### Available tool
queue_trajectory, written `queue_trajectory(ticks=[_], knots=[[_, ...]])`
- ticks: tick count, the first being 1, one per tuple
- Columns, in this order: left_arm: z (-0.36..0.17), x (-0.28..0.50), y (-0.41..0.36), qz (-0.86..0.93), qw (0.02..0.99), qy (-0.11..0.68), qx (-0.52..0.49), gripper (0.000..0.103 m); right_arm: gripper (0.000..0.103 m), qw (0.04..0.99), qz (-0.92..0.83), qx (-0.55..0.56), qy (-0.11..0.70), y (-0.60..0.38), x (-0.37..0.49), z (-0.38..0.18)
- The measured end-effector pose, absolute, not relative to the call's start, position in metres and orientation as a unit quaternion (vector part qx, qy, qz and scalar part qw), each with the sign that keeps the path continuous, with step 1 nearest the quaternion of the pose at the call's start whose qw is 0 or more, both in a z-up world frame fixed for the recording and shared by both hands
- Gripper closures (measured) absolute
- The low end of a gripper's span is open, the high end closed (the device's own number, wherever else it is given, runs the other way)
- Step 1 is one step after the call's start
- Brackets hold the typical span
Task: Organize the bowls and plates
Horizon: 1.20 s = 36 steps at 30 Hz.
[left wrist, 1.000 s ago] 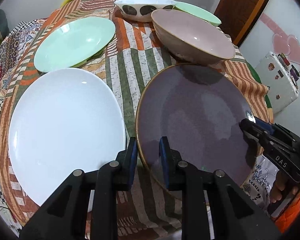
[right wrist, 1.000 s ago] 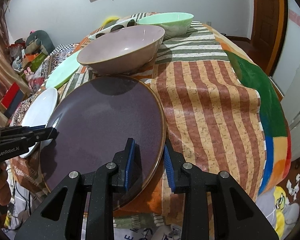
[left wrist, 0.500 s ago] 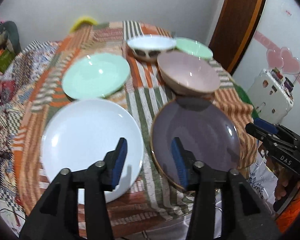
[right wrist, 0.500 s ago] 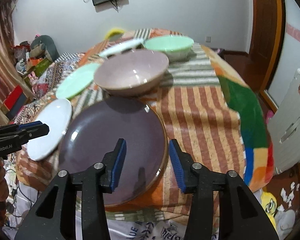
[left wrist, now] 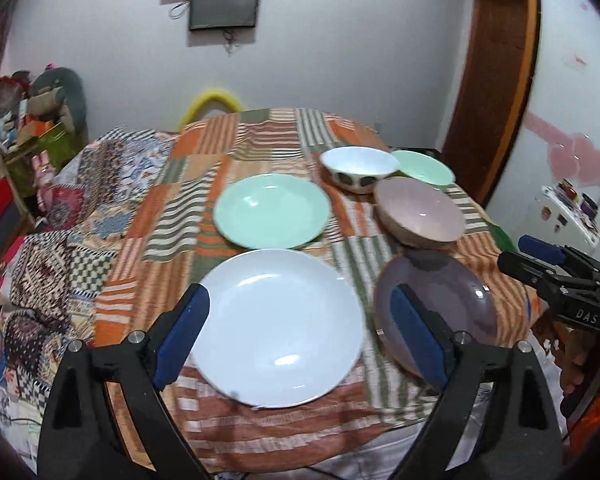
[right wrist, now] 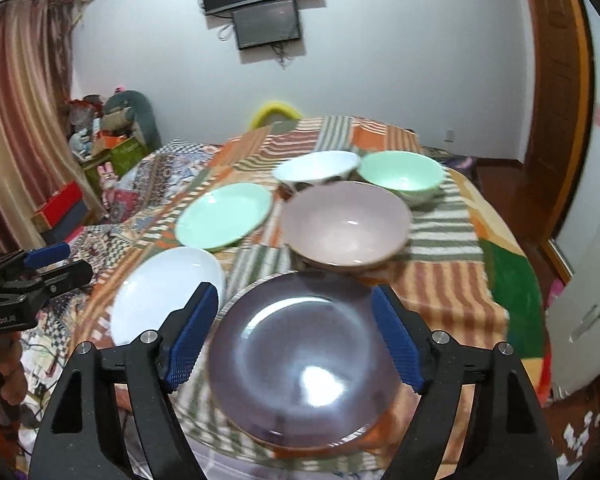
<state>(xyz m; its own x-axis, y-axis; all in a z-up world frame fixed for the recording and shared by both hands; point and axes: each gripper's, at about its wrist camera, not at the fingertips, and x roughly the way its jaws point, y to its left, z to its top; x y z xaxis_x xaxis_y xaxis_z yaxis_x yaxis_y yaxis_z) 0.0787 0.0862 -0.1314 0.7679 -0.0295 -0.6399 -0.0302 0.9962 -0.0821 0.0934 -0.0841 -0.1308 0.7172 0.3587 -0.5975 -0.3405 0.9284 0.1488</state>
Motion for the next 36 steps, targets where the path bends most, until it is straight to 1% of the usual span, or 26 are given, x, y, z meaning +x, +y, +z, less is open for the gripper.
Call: queue_trajectory(ticks=[10,11,13,14,15,16,17,18,19,20,21,22,23,24,28,36], knots=[[-0.167,0.088,0.149,0.038,0.924,0.371,-0.085,0.011,0.027,0.902,0.24,-0.016,0.359,-0.021,0.114,-0.153],[-0.172,0.089,0.154,0.039,0.922,0.374,-0.092,0.012,0.027,0.899,0.243,-0.018,0.365,-0.015,0.117,-0.158],[-0.181,0.092,0.164,0.043,0.918,0.38,-0.101,0.019,0.027,0.89,0.252,-0.019,0.379,-0.006,0.121,-0.167],[-0.185,0.093,0.167,0.044,0.916,0.385,-0.103,0.025,0.028,0.888,0.254,-0.019,0.384,-0.004,0.122,-0.17],[-0.19,0.096,0.17,0.046,0.914,0.389,-0.103,0.03,0.03,0.885,0.256,-0.019,0.388,-0.002,0.124,-0.173],[-0.192,0.097,0.173,0.047,0.913,0.392,-0.103,0.032,0.035,0.883,0.256,-0.021,0.393,0.001,0.125,-0.177],[-0.196,0.098,0.175,0.049,0.912,0.395,-0.103,0.037,0.041,0.879,0.257,-0.024,0.4,0.003,0.128,-0.18],[-0.199,0.101,0.177,0.048,0.911,0.397,-0.104,0.043,0.043,0.877,0.258,-0.025,0.405,0.004,0.131,-0.183],[-0.202,0.103,0.178,0.045,0.91,0.4,-0.105,0.046,0.049,0.874,0.258,-0.026,0.412,0.006,0.134,-0.186],[-0.206,0.106,0.18,0.041,0.908,0.404,-0.108,0.053,0.054,0.872,0.259,-0.025,0.415,0.007,0.136,-0.189],[-0.209,0.108,0.182,0.039,0.906,0.407,-0.11,0.058,0.056,0.87,0.26,-0.025,0.419,0.008,0.138,-0.19],[-0.212,0.111,0.184,0.037,0.905,0.409,-0.112,0.06,0.06,0.867,0.262,-0.026,0.423,0.01,0.139,-0.192],[-0.214,0.113,0.185,0.034,0.904,0.411,-0.113,0.067,0.065,0.866,0.262,-0.027,0.425,0.011,0.14,-0.193],[-0.217,0.116,0.185,0.031,0.902,0.414,-0.114,0.074,0.067,0.865,0.262,-0.029,0.427,0.013,0.142,-0.195],[-0.229,0.124,0.189,0.029,0.896,0.426,-0.12,0.078,0.078,0.861,0.262,-0.038,0.435,0.018,0.15,-0.201],[-0.247,0.132,0.2,0.026,0.885,0.445,-0.138,0.079,0.079,0.851,0.256,-0.057,0.454,0.026,0.163,-0.214]])
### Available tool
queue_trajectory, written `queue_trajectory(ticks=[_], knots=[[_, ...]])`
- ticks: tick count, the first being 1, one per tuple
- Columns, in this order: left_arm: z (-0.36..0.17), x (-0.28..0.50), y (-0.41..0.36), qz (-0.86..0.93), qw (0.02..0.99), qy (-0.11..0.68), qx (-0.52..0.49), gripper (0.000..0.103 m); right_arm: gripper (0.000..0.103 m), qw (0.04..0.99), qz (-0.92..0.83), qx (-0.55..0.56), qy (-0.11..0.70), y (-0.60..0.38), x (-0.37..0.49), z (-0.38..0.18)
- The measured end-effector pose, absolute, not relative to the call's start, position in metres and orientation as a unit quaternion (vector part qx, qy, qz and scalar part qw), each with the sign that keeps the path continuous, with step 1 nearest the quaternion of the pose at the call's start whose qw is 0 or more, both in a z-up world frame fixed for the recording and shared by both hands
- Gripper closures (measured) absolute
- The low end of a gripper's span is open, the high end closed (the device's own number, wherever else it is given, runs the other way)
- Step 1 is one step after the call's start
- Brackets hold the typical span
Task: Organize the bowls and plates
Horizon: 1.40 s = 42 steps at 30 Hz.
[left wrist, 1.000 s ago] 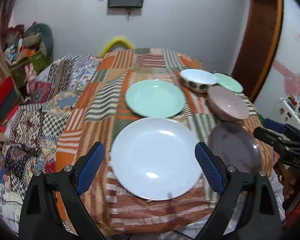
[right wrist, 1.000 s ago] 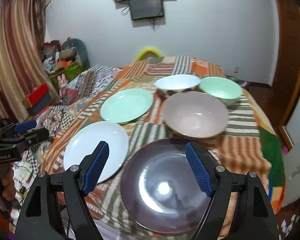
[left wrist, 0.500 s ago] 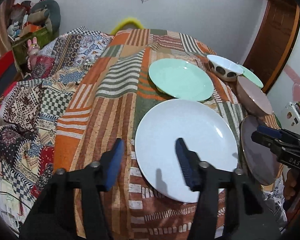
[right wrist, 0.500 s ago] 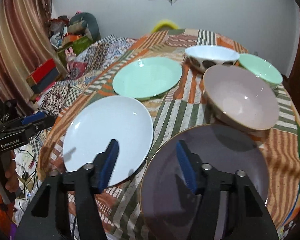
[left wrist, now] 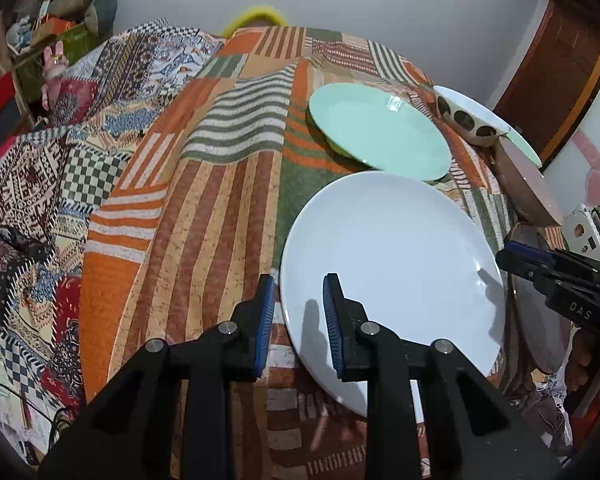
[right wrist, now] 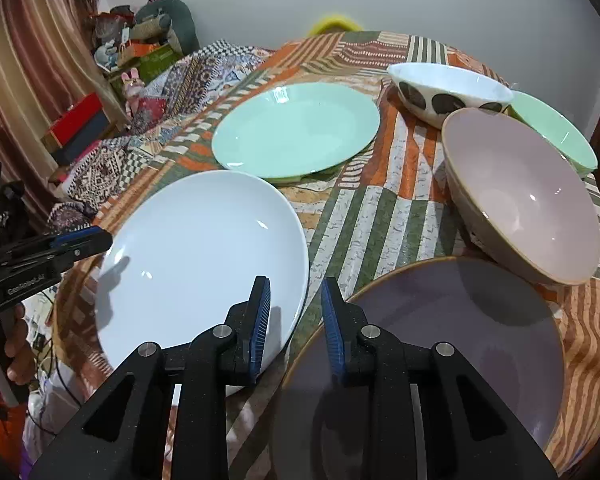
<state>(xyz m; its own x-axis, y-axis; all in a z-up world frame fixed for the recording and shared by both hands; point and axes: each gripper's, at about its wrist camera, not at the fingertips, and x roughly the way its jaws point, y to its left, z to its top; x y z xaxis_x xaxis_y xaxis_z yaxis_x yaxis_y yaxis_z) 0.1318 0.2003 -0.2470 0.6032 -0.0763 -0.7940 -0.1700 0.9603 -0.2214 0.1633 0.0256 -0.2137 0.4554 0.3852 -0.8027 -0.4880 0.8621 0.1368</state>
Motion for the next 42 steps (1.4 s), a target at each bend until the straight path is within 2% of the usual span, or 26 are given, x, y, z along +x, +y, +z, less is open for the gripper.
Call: queue_trajectory(ticks=[5,18,32,42], knots=[[-0.257,0.133,0.205,0.023,0.877,0.455,-0.151,0.079,0.082,0.841,0.26,-0.059,0.47,0.03,0.172,-0.22],[-0.262,0.128,0.204,0.0,0.87,0.466,-0.164,0.079,0.082,0.827,0.265,-0.064,0.491,0.038,0.181,-0.229],[-0.27,0.133,0.203,-0.01,0.859,0.481,-0.175,0.079,0.075,0.823,0.271,-0.074,0.494,0.046,0.182,-0.23],[-0.258,0.12,0.204,0.014,0.864,0.472,-0.174,0.079,0.078,0.823,0.276,-0.049,0.494,0.044,0.175,-0.228]])
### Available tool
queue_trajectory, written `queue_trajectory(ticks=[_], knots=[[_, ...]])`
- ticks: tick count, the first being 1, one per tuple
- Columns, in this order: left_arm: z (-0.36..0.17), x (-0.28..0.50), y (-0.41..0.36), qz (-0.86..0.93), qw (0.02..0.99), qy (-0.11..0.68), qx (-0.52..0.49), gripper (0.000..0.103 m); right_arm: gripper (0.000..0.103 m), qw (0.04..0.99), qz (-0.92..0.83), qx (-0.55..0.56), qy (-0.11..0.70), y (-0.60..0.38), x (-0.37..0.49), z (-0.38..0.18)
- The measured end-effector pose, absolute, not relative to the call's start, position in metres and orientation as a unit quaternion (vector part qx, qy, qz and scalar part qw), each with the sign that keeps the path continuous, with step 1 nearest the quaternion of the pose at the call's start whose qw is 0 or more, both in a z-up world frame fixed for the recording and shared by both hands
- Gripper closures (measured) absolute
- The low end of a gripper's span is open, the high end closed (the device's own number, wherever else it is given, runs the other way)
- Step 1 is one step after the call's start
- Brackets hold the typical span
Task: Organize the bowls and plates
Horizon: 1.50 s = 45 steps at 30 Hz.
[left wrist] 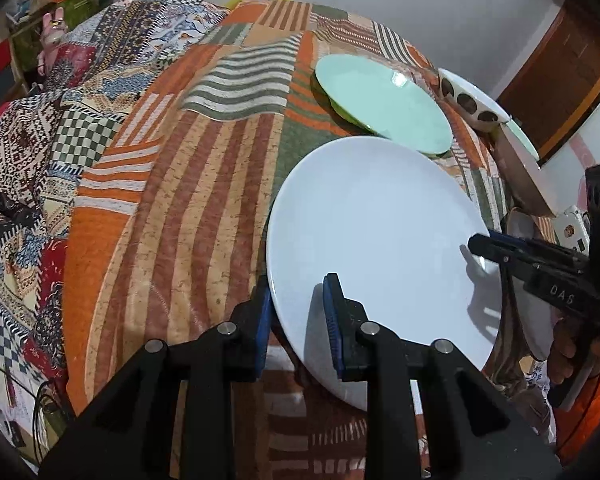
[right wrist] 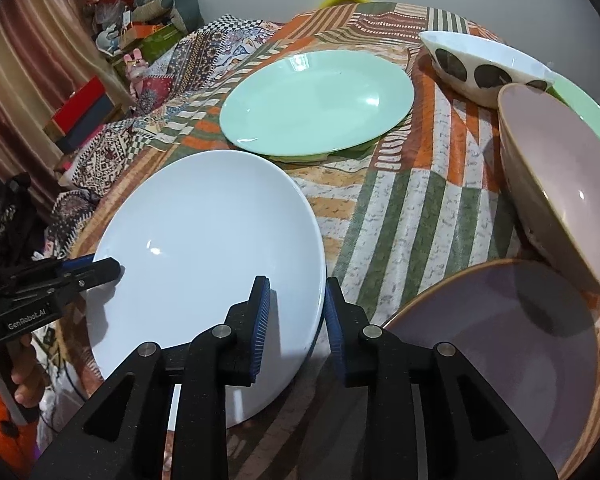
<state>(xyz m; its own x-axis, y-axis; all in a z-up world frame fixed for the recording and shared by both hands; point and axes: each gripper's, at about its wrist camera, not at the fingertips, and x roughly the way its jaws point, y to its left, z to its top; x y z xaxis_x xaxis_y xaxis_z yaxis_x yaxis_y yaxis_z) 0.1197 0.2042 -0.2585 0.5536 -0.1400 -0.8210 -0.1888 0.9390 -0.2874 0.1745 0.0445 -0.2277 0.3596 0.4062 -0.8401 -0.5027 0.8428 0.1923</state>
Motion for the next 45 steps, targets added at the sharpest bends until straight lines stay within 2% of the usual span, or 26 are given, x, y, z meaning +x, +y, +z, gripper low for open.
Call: queue_trajectory(ticks=[14,30,45], knots=[[-0.219,0.1,0.191,0.021,0.884,0.438,-0.161,0.079,0.078,0.84,0.278,-0.038,0.464,0.034,0.151,-0.202],[-0.17,0.093,0.134,-0.013,0.905,0.407,-0.119,0.079,0.078,0.874,0.25,-0.013,0.415,-0.014,0.128,-0.163],[-0.168,0.103,0.067,-0.07,0.898,0.425,-0.091,0.079,0.078,0.896,0.192,0.009,0.399,-0.079,0.11,-0.149]])
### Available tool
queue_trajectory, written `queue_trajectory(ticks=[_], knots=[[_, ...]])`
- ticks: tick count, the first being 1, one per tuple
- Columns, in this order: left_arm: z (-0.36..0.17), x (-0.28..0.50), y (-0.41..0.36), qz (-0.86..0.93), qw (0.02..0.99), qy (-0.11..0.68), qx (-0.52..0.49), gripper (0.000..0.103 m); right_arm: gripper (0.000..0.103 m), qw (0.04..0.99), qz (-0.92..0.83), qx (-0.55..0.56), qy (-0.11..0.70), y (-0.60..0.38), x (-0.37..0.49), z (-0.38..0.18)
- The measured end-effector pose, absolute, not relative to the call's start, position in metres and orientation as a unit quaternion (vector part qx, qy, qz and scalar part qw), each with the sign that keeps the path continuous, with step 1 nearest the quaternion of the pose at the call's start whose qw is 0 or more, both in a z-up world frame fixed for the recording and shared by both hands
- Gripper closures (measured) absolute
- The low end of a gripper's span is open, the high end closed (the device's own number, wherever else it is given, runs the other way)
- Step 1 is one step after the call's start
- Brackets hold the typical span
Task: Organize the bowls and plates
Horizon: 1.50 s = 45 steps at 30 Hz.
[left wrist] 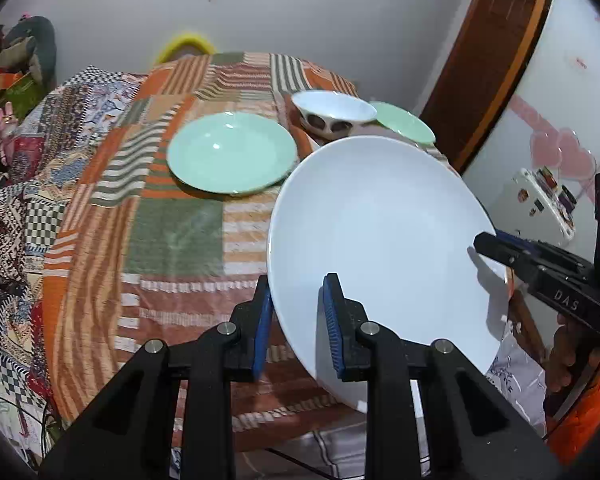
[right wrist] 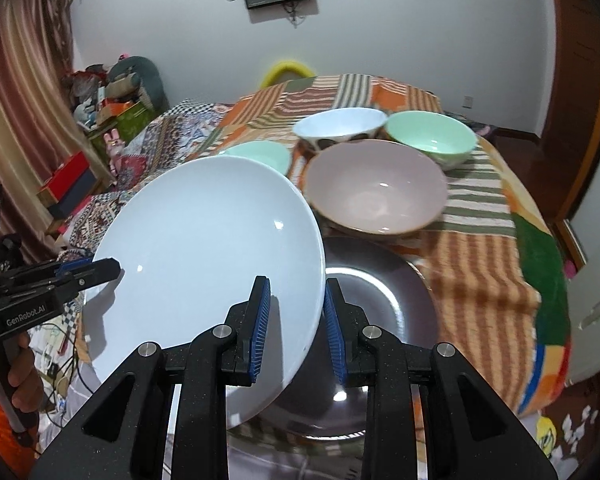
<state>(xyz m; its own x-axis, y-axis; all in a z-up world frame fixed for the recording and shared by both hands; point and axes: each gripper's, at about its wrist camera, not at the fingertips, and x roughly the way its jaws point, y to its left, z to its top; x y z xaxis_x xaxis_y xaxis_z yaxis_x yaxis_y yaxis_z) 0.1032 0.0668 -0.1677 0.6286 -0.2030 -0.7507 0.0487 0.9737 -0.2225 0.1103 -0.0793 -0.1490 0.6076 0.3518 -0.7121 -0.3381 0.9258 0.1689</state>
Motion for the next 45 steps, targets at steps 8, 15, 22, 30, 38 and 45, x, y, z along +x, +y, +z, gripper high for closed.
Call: queue_trajectory(ticks=[8,15,22,30,38,45], knots=[[-0.187,0.116,0.039,-0.09,0.878,0.463,-0.083,0.079,0.078,0.897,0.171,0.02,0.407,-0.108,0.1,-0.157],[-0.202,0.124,0.021,-0.099,0.864,0.488,-0.075,0.079,0.078,0.891,0.158,0.032,0.425,-0.127,0.099,-0.173],[-0.217,0.132,0.008,-0.102,0.852,0.51,-0.064,0.078,0.078,0.88,0.146,0.043,0.449,-0.138,0.097,-0.192],[-0.234,0.144,-0.001,-0.104,0.84,0.529,-0.059,0.079,0.078,0.87,0.134,0.053,0.471,-0.146,0.101,-0.209],[-0.24,0.157,-0.004,-0.105,0.836,0.535,-0.061,0.078,0.078,0.872,0.124,0.049,0.471,-0.148,0.106,-0.21],[-0.242,0.167,-0.005,-0.1,0.836,0.536,-0.064,0.078,0.078,0.873,0.121,0.052,0.47,-0.149,0.114,-0.21]])
